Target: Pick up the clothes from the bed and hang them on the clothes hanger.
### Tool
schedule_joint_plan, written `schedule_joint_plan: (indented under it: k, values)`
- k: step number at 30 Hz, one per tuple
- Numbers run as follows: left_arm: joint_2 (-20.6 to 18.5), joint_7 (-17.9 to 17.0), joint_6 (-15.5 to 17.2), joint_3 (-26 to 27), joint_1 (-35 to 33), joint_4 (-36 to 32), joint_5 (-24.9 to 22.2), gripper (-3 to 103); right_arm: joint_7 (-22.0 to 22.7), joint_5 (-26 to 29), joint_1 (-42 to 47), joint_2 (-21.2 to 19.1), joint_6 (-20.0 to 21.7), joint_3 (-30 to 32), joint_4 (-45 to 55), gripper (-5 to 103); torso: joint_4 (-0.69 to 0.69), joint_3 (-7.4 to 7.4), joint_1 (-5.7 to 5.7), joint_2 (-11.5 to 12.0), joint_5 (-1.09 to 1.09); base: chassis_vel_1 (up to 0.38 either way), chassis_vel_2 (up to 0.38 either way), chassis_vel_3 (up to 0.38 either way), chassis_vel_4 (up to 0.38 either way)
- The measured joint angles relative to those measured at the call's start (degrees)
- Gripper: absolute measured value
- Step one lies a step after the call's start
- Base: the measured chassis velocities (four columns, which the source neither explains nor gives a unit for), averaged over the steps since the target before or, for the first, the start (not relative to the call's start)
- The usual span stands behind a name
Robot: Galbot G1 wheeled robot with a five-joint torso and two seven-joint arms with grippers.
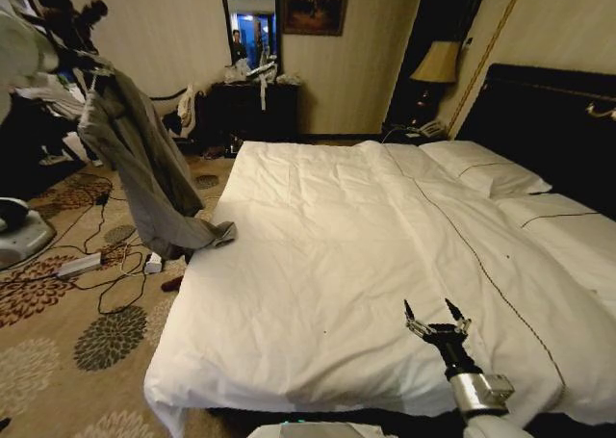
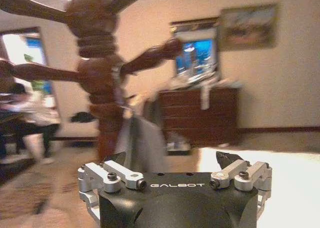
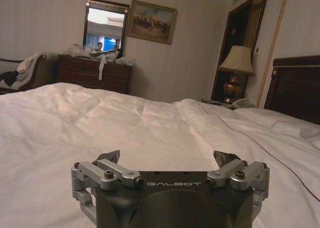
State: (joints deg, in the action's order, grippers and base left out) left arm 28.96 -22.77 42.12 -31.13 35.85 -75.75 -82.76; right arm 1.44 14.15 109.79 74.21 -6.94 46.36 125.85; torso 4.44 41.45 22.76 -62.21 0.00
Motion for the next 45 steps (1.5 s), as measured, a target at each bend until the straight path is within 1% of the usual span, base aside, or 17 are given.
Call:
schedule_joint_plan:
  k: [5,8,12,13,15,19,21,24,26,28,30,33,35,38,39,43,45]
  values:
    - [-5.8,-0.8,-1.7,12.9,-14.6,-13.2,-4.7,100,0.0,0.0,0.0,0.0,0.0,0.0,0.0,100,0.02,0.0,0.0,0.0,-0.03,0.0,0.0,0.0,0.0]
    - [-9.0,-0.4,-4.6,15.3,-19.8,-17.8,-5.1,100,0.0,0.0,0.0,0.0,0.0,0.0,0.0,100,0.01,0.0,0.0,0.0,-0.04,0.0,0.0,0.0,0.0]
    - [-14.4,1.1,-12.8,22.0,-30.4,-26.9,-4.6,100,0.0,0.0,0.0,0.0,0.0,0.0,0.0,100,0.02,-0.01,-0.01,0.0,0.01,0.0,0.0,0.0,0.0]
    - [-14.4,1.1,-12.8,22.0,-30.4,-26.9,-4.6,100,0.0,0.0,0.0,0.0,0.0,0.0,0.0,100,0.02,-0.01,-0.01,0.0,0.01,0.0,0.0,0.0,0.0]
    - [-17.2,1.9,-19.8,24.6,-38.1,-32.4,-2.1,100,0.0,0.0,0.0,0.0,0.0,0.0,0.0,100,0.01,-0.01,-0.01,0.0,0.01,0.0,0.0,0.0,0.0]
    - [-17.3,1.1,-26.3,26.5,-46.8,-36.8,0.8,100,0.0,0.0,0.0,0.0,0.0,0.0,0.0,100,-0.01,-0.01,-0.01,0.0,0.01,0.0,0.0,0.0,0.0]
    - [-15.5,0.7,-27.7,28.3,-50.1,-37.8,2.6,100,0.0,0.0,0.0,0.0,0.0,0.0,0.0,100,0.01,0.0,-0.01,0.0,0.01,0.0,0.0,0.0,0.0]
    - [-6.4,-0.2,-26.9,43.0,-65.8,-41.5,8.9,100,0.0,0.0,0.0,0.0,0.0,0.0,0.0,100,0.11,0.0,0.01,0.0,0.01,0.0,0.0,0.0,0.0]
    - [-5.4,-0.4,-26.9,44.9,-68.9,-42.3,9.5,100,0.0,0.0,0.0,0.0,0.0,0.0,0.0,100,0.08,0.0,0.01,0.0,0.02,0.0,0.0,0.0,0.0]
    - [-0.7,-0.1,-27.7,53.6,-83.0,-44.9,14.7,100,0.0,0.0,0.0,0.0,0.0,0.0,0.0,100,0.0,0.0,0.0,0.0,0.0,0.0,0.0,0.0,0.0]
    - [0.7,0.4,-27.9,55.9,-87.2,-45.8,16.6,100,0.0,0.0,0.0,0.0,0.0,0.0,0.0,100,-0.03,0.0,0.0,0.0,-0.01,0.0,0.0,0.0,0.0]
    - [7.3,3.5,-30.1,63.0,-102.6,-48.9,26.0,100,0.0,0.0,0.0,0.0,0.0,0.0,0.0,100,0.01,0.0,0.0,0.0,0.01,0.0,0.0,0.0,0.0]
    - [9.3,4.6,-31.0,64.2,-106.5,-49.4,29.4,100,0.0,0.0,0.0,0.0,0.0,0.0,0.0,100,0.03,0.0,0.0,0.0,0.02,0.0,0.0,0.0,0.0]
    - [20.4,10.6,-35.8,67.7,-120.0,-50.3,45.2,100,0.0,0.0,0.0,0.0,0.0,0.0,0.0,100,-0.02,-0.01,-0.01,0.0,-0.03,0.0,0.0,0.0,0.0]
    - [20.4,10.6,-35.8,67.7,-120.0,-50.3,45.2,100,0.0,0.0,0.0,0.0,0.0,0.0,0.0,100,-0.02,-0.01,-0.01,0.0,-0.03,0.0,0.0,0.0,0.0]
    - [32.8,16.4,-42.2,69.4,-130.3,-51.4,57.4,100,0.0,0.0,0.0,0.0,0.0,0.0,0.0,100,0.02,-0.01,-0.01,0.0,0.01,0.0,0.0,0.0,0.0]
    - [35.5,17.7,-44.2,70.0,-132.7,-51.8,59.9,100,0.0,0.0,0.0,0.0,0.0,0.0,0.0,100,0.01,0.0,-0.01,0.0,0.02,0.0,0.0,0.0,0.0]
